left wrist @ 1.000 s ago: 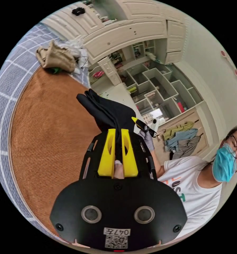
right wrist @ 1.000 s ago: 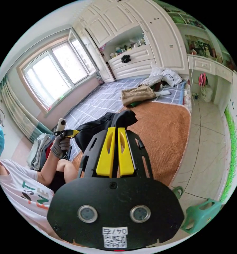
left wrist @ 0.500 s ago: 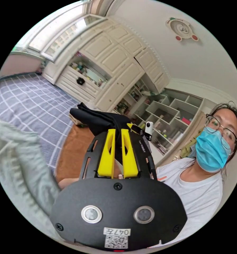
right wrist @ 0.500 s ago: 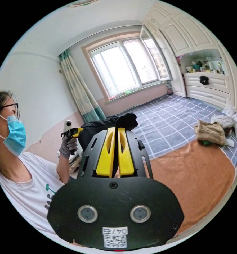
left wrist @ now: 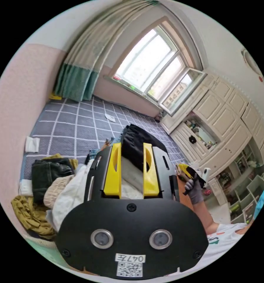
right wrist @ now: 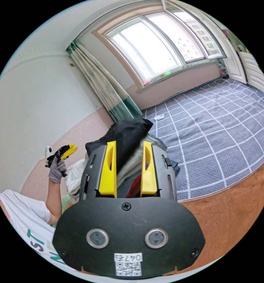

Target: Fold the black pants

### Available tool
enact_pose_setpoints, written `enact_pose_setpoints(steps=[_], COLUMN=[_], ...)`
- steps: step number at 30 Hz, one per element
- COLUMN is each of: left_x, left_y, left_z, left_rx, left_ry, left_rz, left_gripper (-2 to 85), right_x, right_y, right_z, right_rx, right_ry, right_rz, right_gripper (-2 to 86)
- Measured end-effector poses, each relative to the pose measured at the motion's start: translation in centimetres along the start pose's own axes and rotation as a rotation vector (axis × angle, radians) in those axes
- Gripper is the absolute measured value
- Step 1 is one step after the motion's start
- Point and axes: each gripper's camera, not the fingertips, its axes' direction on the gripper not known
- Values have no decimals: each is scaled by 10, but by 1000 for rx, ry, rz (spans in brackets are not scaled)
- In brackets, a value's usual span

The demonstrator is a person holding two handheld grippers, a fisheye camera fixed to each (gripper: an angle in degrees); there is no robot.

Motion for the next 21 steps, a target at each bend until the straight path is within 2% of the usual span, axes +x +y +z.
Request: enact_pose_setpoints(steps=[2, 5, 8, 12, 15, 17, 21], left_x=[19, 87, 177, 269, 334, 386, 472], left_y=[15, 4, -11, -19, -26, -23, -1], left_z=[-52, -71, -39, 36, 119, 182, 246], left_rx=[98, 132, 105, 65, -86, -231, -431], left_ry=[-101, -79, 23, 225, 432, 641, 809], left_rz=[71, 253, 489, 679, 735, 744, 822], left_gripper=[87, 39, -2, -9, -10, -10, -10], right_x=[25, 64, 97, 117, 127, 132, 140], right_y=[36, 83, 133, 202, 259, 303, 362], right_z=[-28, -73, -117, -163, -193, -213, -233], right_rx=[46, 93, 109, 152, 157, 146, 161], right_ry=[51, 107, 186, 319, 373, 432, 465], right_rz=[28, 120, 228, 339, 420, 498, 620], right_gripper=[64, 13, -9, -12, -12, -12, -12])
